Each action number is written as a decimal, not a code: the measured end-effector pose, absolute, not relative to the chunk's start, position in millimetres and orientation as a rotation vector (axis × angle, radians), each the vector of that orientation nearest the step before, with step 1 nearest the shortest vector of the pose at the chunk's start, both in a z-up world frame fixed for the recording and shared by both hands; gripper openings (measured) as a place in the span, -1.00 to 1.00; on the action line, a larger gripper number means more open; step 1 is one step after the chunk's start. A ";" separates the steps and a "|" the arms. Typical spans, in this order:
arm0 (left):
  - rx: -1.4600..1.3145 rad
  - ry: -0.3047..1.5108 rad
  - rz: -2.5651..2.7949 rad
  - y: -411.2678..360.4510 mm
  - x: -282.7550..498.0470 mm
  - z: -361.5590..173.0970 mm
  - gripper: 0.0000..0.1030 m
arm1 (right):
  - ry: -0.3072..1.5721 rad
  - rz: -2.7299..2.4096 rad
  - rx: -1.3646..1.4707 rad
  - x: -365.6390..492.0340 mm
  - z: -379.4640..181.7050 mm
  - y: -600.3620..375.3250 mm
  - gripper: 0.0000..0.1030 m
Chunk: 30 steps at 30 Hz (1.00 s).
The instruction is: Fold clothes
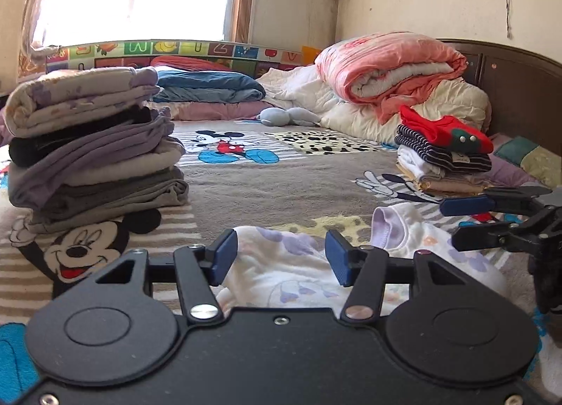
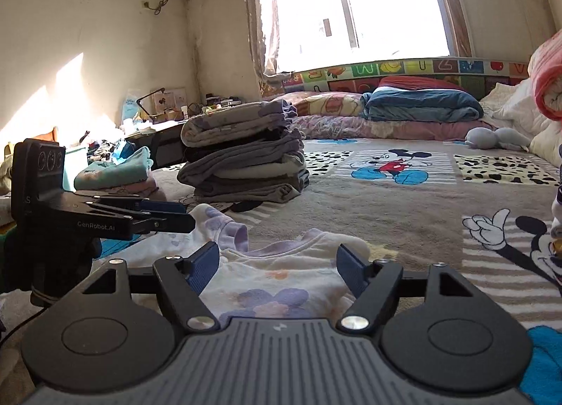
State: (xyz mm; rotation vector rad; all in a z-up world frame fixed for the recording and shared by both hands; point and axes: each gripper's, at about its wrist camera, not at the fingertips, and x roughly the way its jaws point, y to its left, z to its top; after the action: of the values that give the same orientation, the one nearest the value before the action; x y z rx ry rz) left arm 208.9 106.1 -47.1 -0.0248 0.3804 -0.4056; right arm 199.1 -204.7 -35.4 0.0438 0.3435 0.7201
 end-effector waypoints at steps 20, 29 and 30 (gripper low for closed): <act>-0.076 0.371 -0.389 107.2 189.3 -48.4 0.07 | 0.451 0.712 0.074 228.4 -55.9 -194.3 0.61; 0.069 0.372 -0.380 81.9 131.9 -33.2 0.07 | 0.291 0.694 -0.055 148.0 -22.3 -187.2 0.51; 0.078 0.381 -0.385 79.6 132.5 -37.0 0.07 | 0.298 0.699 -0.058 147.4 -25.0 -183.8 0.50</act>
State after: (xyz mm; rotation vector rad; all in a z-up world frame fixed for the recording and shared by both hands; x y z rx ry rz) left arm 132.5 79.6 -37.0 0.0777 0.3815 -0.3847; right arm 147.4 -183.8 -25.0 -0.0582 0.2978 0.6988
